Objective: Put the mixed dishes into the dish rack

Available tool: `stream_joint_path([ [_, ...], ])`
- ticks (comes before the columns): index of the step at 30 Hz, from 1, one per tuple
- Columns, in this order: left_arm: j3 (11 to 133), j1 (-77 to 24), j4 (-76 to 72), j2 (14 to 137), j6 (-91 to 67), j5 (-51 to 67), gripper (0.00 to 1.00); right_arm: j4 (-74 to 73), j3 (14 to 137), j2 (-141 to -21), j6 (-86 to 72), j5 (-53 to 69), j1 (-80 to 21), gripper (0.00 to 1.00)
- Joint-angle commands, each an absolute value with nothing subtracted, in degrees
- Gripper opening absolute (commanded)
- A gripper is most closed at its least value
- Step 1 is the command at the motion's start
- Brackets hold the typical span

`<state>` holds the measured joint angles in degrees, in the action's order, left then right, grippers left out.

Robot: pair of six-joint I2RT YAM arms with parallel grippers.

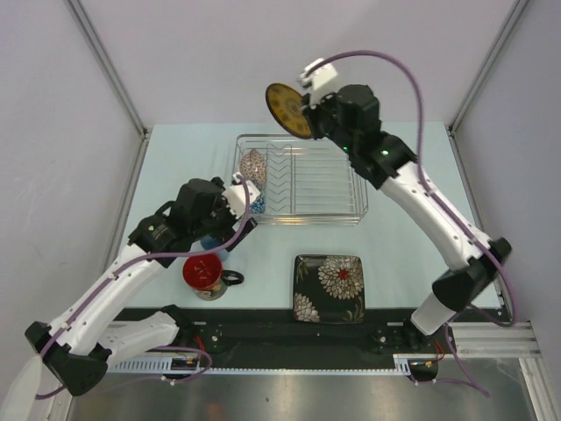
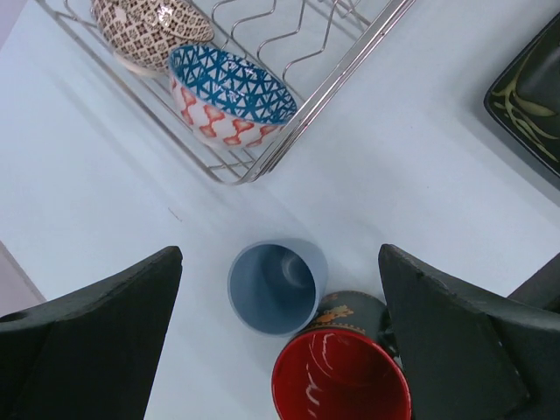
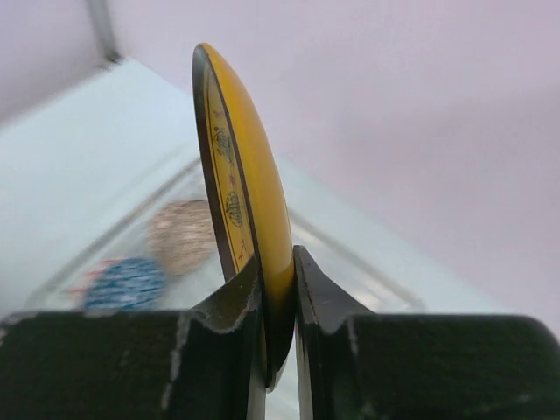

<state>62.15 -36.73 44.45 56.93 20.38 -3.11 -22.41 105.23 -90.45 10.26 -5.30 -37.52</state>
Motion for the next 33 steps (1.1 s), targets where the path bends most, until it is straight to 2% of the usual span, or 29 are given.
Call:
stream_joint_path([
  [1,60.1,-33.1,44.8,53.8,20.4,-0.4,1.00,-10.6,106.4,-100.4,42.2,-13.8,-39.4,0.00],
  [2,60.0,-32.3,44.8,53.4,20.7,-0.4,1.00,-8.0,106.3,-101.9,47.9,-13.6,-39.2,0.00],
  [11,61.9,-27.5,47.2,54.4,23.3,4.2,1.00,-4.3,102.1,-111.4,64.6,-8.4,-36.6,0.00],
  [23,62.1,-27.3,46.3,57.8,22.8,4.7,0.98,-7.2,95.8,-110.4,66.0,1.7,-35.7,0.00],
  [33,60.6,-27.4,45.4,57.8,22.2,5.3,0.97,-7.6,94.7,-110.6,64.5,3.2,-37.9,0.00],
])
